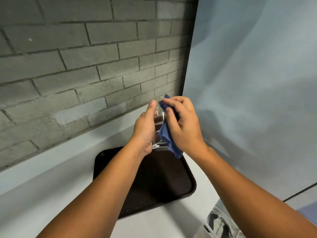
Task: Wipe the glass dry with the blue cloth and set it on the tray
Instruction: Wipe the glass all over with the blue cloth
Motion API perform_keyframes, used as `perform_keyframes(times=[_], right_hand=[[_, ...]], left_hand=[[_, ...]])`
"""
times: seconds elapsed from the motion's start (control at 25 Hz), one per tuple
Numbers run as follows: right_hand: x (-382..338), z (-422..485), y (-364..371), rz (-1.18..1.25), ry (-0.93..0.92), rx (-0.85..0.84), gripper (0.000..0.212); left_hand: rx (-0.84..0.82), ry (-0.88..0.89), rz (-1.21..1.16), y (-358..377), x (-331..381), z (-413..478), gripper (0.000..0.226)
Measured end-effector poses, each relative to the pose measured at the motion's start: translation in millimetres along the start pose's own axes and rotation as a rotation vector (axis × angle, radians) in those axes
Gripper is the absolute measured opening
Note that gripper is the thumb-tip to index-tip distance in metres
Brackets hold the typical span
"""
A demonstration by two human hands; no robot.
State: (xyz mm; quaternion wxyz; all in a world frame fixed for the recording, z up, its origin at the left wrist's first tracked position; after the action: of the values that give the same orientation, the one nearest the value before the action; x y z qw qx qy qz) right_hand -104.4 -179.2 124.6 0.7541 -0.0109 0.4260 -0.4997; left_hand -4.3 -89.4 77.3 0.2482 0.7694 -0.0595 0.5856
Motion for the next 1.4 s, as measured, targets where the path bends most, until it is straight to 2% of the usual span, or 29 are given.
perform_keyframes(times=[0.08,0.2,0.24,0.36,0.52,0.64,0.8,0.92,0.96,1.08,1.12,1.24,1.4], right_hand=[[5,0,-3,0.043,0.127,0.04,0.033],[-4,-11,2,-0.002,-0.064,-0.009,0.033],[-2,-9,1,-0.004,-0.066,0.0,0.033],[9,-3,-3,0.039,0.149,0.051,0.034],[0,-10,2,-0.023,-0.073,-0.023,0.035],[10,-1,-2,0.049,0.145,0.027,0.034],[2,-6,3,0.024,-0.039,-0.009,0.033],[16,6,-1,0.102,0.221,0.053,0.03],[14,5,0,0.095,0.224,0.056,0.03],[5,-3,4,0.055,0.003,0.019,0.03],[9,1,4,0.055,0.004,0.01,0.029],[23,7,2,0.141,0.269,0.016,0.026],[13,1,3,0.107,0.081,0.019,0.027]], left_hand=[[0.028,0.009,0.033,3,0,-2,0.047],[0.047,0.026,0.033,4,2,3,0.058],[0.04,0.029,0.027,5,2,4,0.058],[0.027,0.03,0.052,6,1,3,0.052],[0.05,0.016,0.011,5,2,6,0.057],[0.034,0.012,0.017,4,4,3,0.049],[0.042,-0.009,-0.014,2,4,7,0.057],[0.038,-0.022,-0.015,4,6,4,0.058],[0.041,-0.025,-0.01,3,6,4,0.056],[0.053,-0.038,-0.023,3,5,4,0.059],[0.048,-0.043,-0.04,3,4,4,0.058],[0.022,-0.045,-0.064,6,5,0,0.053],[-0.011,-0.072,-0.087,8,5,1,0.078]])
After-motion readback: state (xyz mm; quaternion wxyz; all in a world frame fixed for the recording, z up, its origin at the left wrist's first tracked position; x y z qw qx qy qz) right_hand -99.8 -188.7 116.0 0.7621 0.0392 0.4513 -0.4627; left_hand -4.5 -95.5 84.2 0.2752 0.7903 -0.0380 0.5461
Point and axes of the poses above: each hand's wrist, its own z-axis towards the middle knuckle, its own y-axis out of the palm, x = y × z, the point moved 3 cm from there along z, towards the middle knuckle, and after that the axes turned 1 degree about y, right-handed, at the moved point
